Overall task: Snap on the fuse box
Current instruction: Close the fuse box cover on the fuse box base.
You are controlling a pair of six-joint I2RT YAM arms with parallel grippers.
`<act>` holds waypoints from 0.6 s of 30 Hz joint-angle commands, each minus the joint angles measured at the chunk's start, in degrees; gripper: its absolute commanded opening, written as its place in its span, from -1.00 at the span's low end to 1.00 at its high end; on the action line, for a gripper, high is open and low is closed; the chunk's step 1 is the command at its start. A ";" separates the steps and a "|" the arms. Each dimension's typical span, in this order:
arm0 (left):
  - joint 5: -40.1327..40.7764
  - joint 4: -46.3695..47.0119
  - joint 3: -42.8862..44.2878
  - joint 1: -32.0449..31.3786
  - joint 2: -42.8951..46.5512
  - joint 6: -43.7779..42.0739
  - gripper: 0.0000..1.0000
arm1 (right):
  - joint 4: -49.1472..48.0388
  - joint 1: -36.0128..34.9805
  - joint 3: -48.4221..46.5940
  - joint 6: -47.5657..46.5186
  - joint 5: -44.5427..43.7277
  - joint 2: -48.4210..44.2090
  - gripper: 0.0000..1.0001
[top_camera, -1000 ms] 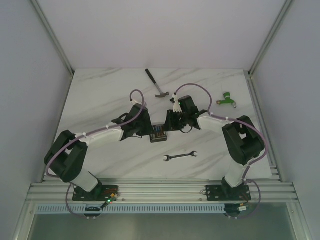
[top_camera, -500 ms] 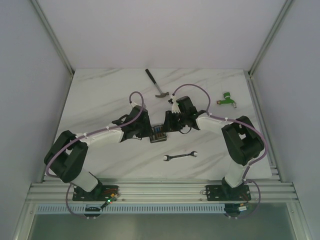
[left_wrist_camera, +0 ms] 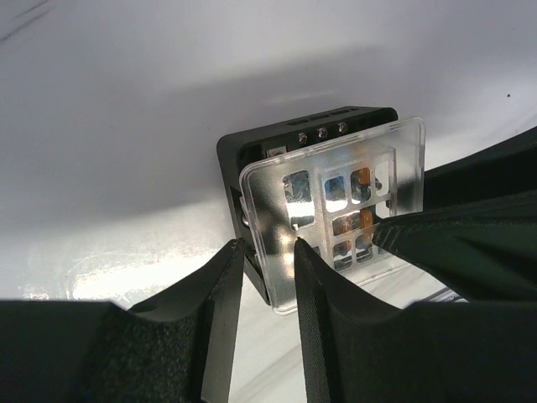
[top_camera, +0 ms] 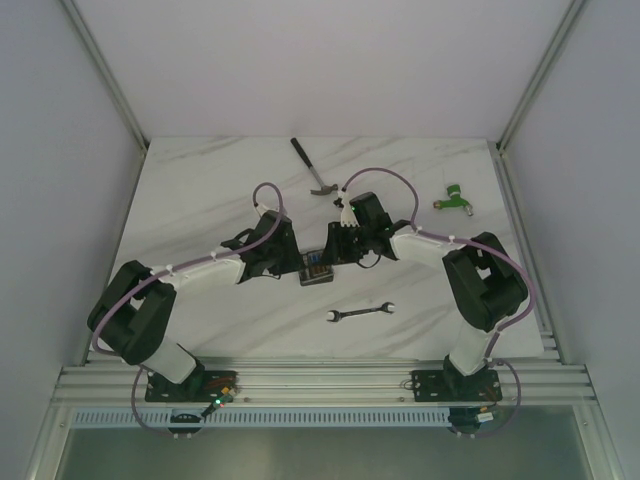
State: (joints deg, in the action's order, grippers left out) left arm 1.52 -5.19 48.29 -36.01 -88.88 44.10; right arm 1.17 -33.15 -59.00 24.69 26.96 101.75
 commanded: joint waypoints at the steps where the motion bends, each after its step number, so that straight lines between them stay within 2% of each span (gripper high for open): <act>1: 0.91 0.20 0.97 0.27 -0.29 -0.43 -0.20 | 1.08 -0.52 -2.32 0.53 0.06 -0.43 -0.19; 18: 1.38 1.04 4.50 0.72 -3.02 -1.68 -0.20 | 1.27 -0.60 -3.37 3.16 1.11 0.79 -0.24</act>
State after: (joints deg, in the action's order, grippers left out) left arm 2.39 -5.19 50.65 -35.70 -90.74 43.27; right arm 2.42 -33.28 -59.46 26.46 26.94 101.75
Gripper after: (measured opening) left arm 0.401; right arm 0.385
